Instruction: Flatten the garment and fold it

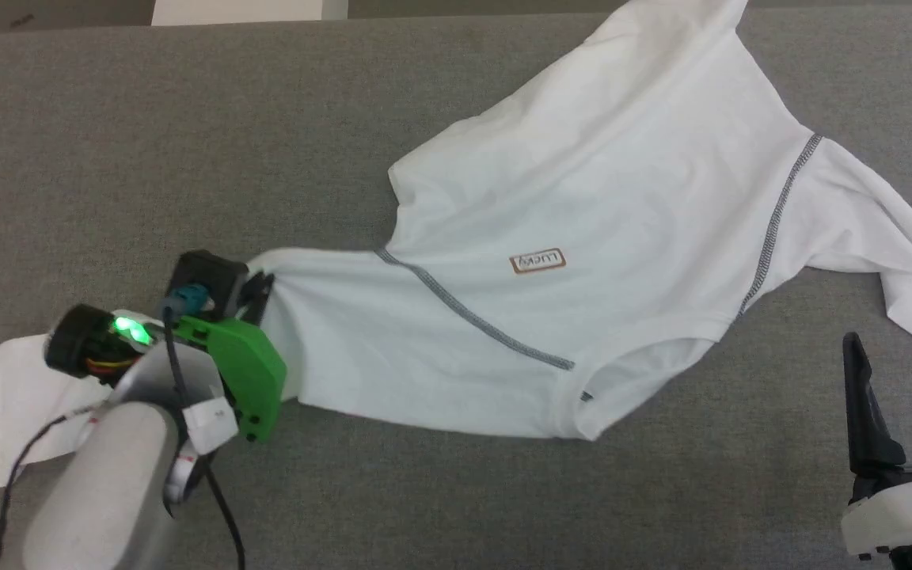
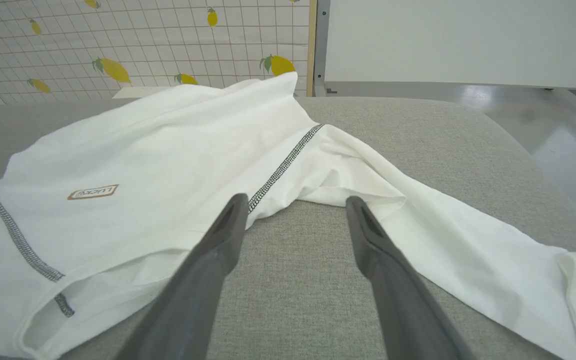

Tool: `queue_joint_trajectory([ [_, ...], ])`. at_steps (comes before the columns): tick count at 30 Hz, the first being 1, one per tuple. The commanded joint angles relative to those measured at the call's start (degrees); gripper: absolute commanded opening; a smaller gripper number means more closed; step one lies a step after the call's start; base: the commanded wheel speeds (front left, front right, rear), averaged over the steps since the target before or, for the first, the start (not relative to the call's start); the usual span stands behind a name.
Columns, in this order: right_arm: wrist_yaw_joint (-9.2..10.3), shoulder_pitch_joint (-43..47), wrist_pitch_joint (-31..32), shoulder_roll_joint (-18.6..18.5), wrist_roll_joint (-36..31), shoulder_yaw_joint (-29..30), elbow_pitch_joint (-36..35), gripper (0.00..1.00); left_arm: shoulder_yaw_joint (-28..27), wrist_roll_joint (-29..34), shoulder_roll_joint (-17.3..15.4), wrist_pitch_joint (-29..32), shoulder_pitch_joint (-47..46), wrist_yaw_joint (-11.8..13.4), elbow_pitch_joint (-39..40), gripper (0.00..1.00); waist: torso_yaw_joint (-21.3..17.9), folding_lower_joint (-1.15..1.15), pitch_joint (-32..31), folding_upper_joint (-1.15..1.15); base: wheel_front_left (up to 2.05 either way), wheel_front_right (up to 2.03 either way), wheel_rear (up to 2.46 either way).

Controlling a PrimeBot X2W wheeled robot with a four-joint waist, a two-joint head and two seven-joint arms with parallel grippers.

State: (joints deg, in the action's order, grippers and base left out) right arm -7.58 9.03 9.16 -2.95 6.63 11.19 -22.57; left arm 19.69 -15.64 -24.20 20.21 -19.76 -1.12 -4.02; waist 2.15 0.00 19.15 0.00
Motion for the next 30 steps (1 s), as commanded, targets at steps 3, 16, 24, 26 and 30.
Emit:
queue_joint_trajectory([
  [3, 0.09, -1.22, 0.16, 0.07, 0.33, 0.25, -0.68, 1.00, -2.56, 1.60, -2.67, -0.03, -2.80, 2.38, 2.63, 0.00, 0.46, 0.00, 1.59, 0.00, 0.00, 0.00, 0.00],
  [16, 0.09, -3.43, -0.12, 0.07, -0.01, 0.08, 0.23, 1.00, -5.41, 2.20, -0.18, -2.20, -7.14, 8.34, -1.41, 1.00, 0.16, 0.00, 5.28, 0.00, 0.00, 0.00, 0.00],
  [24, 0.09, -3.10, -0.25, 0.07, -0.11, -0.23, 1.63, 1.00, -6.05, -0.34, 0.95, -13.05, -2.59, 6.59, 2.60, 1.00, 0.80, 0.00, 1.76, 0.00, 0.00, 0.00, 0.00],
  [26, 0.09, -2.65, -0.15, 0.07, -0.06, -0.36, 1.91, 1.00, -4.88, -0.73, 0.56, -15.26, 0.04, 4.76, 5.76, 1.00, 1.02, 0.00, 0.47, 0.00, 0.00, 0.00, 0.00],
  [30, 0.09, -1.58, 0.09, 0.07, 0.25, -0.73, 2.24, 1.00, -0.29, 1.06, -1.61, -16.78, 6.26, 1.30, 11.34, 1.00, 1.26, 0.00, -1.87, 0.00, 0.00, 0.00, 0.00],
])
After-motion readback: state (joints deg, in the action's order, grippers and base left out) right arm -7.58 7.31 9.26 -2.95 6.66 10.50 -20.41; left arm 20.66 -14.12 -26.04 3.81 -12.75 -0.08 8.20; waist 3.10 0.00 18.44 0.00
